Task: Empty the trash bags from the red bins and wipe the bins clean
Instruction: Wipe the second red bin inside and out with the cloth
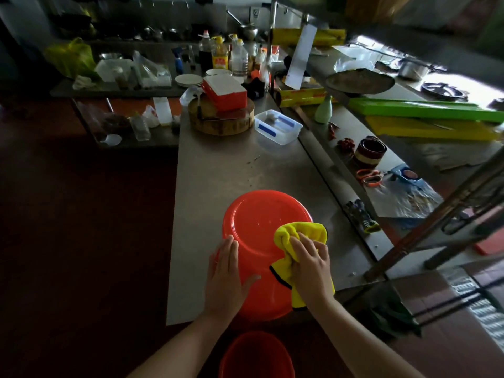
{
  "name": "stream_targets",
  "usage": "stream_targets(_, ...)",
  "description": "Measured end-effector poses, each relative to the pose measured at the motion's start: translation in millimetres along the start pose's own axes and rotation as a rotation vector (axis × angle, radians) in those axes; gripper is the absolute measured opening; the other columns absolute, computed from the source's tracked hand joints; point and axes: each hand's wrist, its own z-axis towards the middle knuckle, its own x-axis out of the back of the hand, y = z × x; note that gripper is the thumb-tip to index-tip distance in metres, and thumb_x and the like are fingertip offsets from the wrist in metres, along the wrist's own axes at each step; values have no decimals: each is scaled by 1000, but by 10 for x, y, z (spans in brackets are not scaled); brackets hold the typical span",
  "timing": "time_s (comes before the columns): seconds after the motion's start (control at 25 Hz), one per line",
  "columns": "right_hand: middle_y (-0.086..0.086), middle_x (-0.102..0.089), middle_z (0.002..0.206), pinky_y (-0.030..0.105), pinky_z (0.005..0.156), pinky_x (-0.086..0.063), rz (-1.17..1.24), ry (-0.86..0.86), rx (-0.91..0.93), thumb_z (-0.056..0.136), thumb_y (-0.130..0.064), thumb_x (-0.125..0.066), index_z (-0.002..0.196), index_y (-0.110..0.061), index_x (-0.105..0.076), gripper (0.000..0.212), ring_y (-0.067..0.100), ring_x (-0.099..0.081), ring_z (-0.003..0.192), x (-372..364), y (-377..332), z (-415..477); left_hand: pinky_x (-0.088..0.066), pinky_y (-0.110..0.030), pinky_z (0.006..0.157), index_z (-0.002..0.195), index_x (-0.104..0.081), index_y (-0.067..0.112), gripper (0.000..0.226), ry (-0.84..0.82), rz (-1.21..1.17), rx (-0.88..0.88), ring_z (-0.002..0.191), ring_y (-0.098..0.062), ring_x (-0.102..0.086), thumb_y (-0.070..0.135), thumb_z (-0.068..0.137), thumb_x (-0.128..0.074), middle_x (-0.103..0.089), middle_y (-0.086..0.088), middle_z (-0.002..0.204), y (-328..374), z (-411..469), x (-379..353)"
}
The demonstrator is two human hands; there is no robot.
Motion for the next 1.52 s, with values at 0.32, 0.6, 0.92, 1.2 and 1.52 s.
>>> stream_targets(0.32,0,-54,146,60,94,-50,-125,-8,236,81,-12,-68,134,-29,-64,55,38,-49,118,-170,-238,-393,-50,-42,99,156,20,24,117,-171,-269,82,139,-29,-47,66,86,-63,-24,-6,164,-123,-58,96)
stream_targets(0.6,-5,-59,141,57,92,-53,-209,-183,279,64,-16,-90,130,-34,-67,72,39,-59,116,-163,-665,-117,-55,-39,91,156,3,49,74,-226,-465,-22,116,-16,-64,50,98,-43,-51,20,143,-437,11,351)
stream_targets(0.92,-9,-33,157,50,116,-26,-345,-490,255,97,-31,-53,149,-44,-37,56,32,-27,140,-310,-1169,626,-58,-25,77,154,10,52,87,-279,-448,-28,105,-5,-65,33,98,-54,-40,15,154,-563,43,239)
stream_targets(1.2,3,-43,146,48,107,-33,-514,-541,257,99,-26,-49,137,-32,-54,39,36,-34,136,-564,-1514,1309,-34,-11,97,153,13,52,87,-136,-319,-29,141,0,-33,27,98,-49,4,22,166,-555,52,160)
stream_targets(1.52,3,-52,137,45,101,-38,-493,-555,147,100,-20,-46,131,-26,-59,34,34,-41,130,-708,-1359,1902,-17,-38,125,158,5,31,72,-99,-178,-56,153,-6,10,24,100,-37,6,10,167,-362,200,201)
